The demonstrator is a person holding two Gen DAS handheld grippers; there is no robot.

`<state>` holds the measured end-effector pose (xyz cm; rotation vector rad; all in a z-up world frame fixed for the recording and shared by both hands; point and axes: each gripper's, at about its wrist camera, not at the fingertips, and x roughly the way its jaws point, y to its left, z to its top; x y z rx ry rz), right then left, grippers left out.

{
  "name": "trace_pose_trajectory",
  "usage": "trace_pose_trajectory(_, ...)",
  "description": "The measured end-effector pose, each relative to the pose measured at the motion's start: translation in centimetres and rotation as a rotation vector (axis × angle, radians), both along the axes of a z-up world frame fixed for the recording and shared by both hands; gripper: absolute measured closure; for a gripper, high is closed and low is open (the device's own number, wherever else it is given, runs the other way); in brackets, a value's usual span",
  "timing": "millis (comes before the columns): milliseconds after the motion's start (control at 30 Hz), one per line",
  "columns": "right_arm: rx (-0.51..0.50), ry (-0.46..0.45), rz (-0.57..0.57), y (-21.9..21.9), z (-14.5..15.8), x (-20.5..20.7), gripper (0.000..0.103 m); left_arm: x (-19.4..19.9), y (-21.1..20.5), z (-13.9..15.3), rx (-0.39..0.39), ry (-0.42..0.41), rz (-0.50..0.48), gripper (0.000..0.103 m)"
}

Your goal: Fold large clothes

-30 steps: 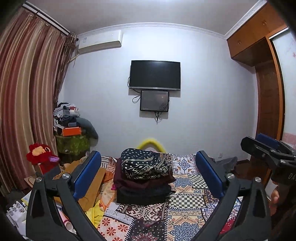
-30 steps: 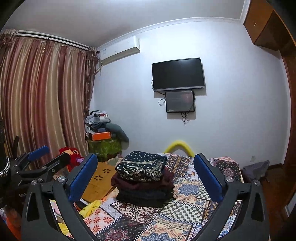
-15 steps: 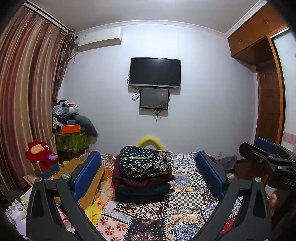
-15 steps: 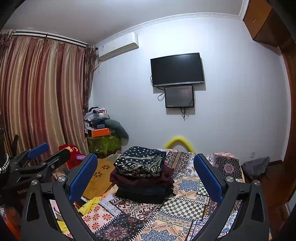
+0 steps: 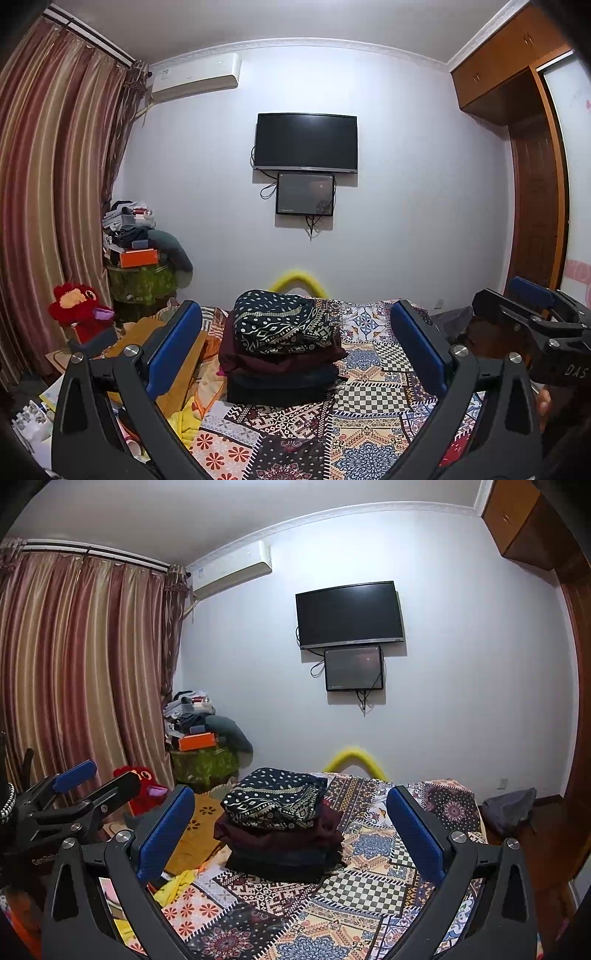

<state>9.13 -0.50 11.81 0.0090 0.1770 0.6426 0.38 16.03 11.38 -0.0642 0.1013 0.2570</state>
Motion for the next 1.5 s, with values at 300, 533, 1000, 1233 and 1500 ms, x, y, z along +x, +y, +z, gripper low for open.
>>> trace_pose_trajectory(300, -0.006, 0.013, -0.007, -0.1, -0.2, 0.3, 0.000, 0.3, 0.1, -0.1, -0.002, 0.008, -0.004, 0.000)
trace_pose_trajectory(533, -0.006, 0.023, -0.007, 0.0, -0.2, 0.5, 0.000, 0.6, 0.4, -0.2, -0.003, 0.017, -0.008, 0.000)
trace_pose_trajectory(1000, -0.010, 0.018, -0.011, 0.2, 0.0, 0.4, 0.000, 1.0, 0.9, -0.3, -0.016, 0.030, -0.051, 0.000)
trace_pose_trajectory(1233, -0.017, 0.014, -0.015, 0.3, -0.1, 0.4, 0.000, 1.0, 0.9, -0.5, -0.019, 0.028, -0.055, 0.000)
trace_pose_trajectory(1500, -0.020, 0.017, -0.017, 0.5, 0.0, 0.5, 0.000, 1.0, 1.0, -0.6, -0.026, 0.028, -0.057, 0.000)
